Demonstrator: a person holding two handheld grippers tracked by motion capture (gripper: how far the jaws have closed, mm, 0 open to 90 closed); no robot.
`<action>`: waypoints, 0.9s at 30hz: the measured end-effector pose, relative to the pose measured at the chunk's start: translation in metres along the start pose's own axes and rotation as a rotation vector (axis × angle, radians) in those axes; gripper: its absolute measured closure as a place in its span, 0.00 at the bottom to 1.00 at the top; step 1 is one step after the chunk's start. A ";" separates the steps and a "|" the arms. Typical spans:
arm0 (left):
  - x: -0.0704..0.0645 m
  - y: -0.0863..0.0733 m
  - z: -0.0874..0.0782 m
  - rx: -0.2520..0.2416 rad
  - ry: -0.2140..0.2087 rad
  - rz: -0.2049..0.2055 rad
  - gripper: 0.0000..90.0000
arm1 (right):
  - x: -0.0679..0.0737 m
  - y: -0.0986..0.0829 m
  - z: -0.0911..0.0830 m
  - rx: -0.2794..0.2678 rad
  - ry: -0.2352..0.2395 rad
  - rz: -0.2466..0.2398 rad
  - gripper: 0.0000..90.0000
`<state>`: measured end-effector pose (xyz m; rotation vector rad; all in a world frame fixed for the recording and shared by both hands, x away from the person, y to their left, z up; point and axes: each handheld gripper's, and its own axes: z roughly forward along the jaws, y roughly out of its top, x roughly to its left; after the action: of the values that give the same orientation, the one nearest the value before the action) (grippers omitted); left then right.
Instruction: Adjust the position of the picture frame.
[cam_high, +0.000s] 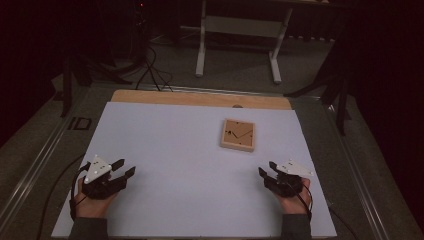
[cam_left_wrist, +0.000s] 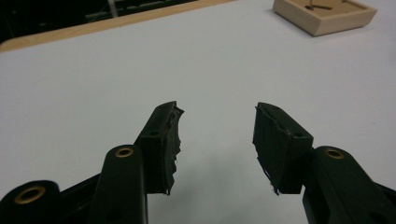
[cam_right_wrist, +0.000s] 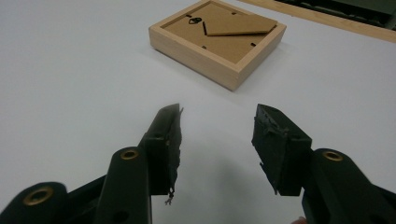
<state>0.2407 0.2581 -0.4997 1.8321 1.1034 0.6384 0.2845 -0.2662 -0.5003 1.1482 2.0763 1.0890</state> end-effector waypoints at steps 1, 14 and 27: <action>0.000 0.000 0.001 0.007 -0.010 -0.003 0.56 | 0.000 0.000 0.000 0.001 -0.001 0.001 0.56; 0.001 -0.001 0.001 0.010 -0.016 -0.028 0.51 | 0.001 0.003 0.002 -0.003 -0.003 -0.001 0.55; 0.004 -0.003 -0.002 0.019 -0.001 -0.055 0.49 | 0.004 0.018 0.005 -0.010 0.016 -0.027 0.61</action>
<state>0.2397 0.2631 -0.5019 1.8116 1.1588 0.5966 0.2941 -0.2549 -0.4878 1.1064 2.0908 1.0981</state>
